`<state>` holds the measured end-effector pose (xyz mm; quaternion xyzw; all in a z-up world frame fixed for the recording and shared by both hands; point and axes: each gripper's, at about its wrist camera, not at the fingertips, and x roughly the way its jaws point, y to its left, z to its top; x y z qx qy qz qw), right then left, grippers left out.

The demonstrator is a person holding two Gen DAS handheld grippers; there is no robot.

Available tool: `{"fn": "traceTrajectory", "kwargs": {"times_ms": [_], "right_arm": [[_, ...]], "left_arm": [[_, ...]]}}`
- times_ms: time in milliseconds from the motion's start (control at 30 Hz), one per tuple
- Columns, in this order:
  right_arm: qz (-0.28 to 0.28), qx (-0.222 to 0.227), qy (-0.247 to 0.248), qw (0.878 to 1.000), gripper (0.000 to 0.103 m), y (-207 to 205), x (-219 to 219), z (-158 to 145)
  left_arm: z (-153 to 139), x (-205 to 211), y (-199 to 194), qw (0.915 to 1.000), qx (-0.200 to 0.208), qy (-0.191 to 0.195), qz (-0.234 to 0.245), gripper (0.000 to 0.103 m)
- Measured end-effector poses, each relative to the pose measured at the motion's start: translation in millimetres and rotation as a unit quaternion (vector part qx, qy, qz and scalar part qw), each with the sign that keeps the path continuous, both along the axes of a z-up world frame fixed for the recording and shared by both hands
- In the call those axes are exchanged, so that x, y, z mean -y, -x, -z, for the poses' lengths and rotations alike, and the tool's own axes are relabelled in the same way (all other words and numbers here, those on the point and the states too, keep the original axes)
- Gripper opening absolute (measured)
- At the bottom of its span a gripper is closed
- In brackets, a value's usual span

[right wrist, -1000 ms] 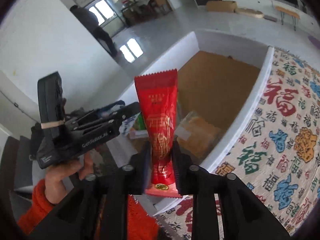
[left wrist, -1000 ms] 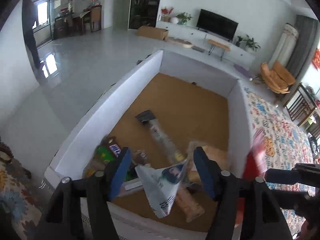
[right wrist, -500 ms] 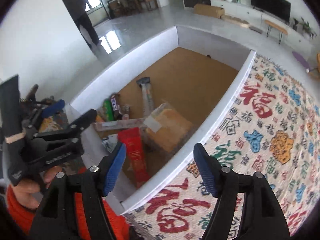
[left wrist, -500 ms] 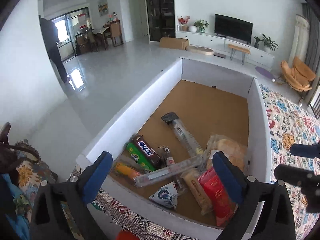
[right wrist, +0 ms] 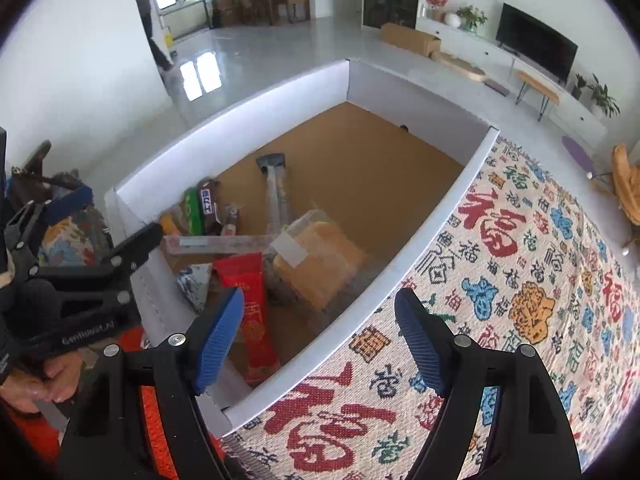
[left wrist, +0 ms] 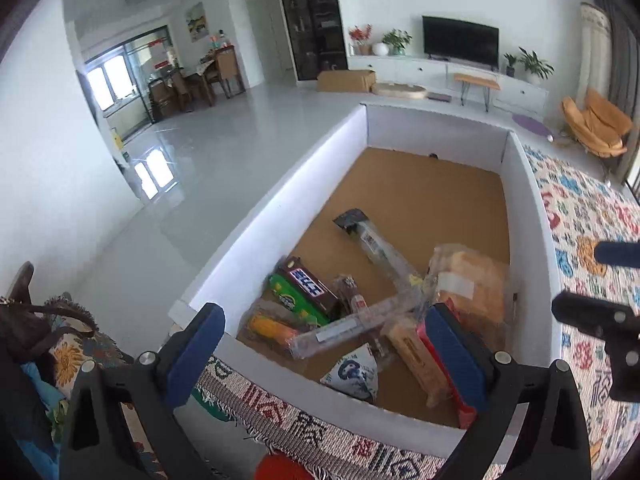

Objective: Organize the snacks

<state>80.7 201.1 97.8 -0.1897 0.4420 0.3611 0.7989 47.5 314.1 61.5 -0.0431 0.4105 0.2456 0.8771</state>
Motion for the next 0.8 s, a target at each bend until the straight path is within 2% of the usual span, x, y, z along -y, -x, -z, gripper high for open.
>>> {"fn": "traceTrajectory", "kwargs": {"times_ms": [67,200,300,533,800], "right_arm": [[0.002,0.002,0.004,1.000,0.081,0.9,-1.1,-0.5],[0.002,0.009,0.014,1.000,0.081,4.1,-4.4,-1.8],[0.003,0.016,0.019,1.000,0.081,5.2,-6.2,-3.3],[0.013,0.026,0.020,0.999,0.081,0.5,-10.2,-3.8],[0.012,0.015,0.020,1.000,0.081,-4.2,-15.6,0.6]], "left_arm": [[1.3,-0.8,0.3,0.9999,-0.003,0.013,0.006,0.100],[-4.4,-7.9,6.8,0.9988,0.024,0.041,0.007,0.100],[-10.8,-10.0,9.2,0.9985,0.034,0.043,0.007,0.100],[-13.6,-11.1,5.9,0.9994,0.019,0.030,-0.001,0.103],[-8.2,-18.5,0.5,0.9984,0.006,0.055,-0.003,0.103]]}}
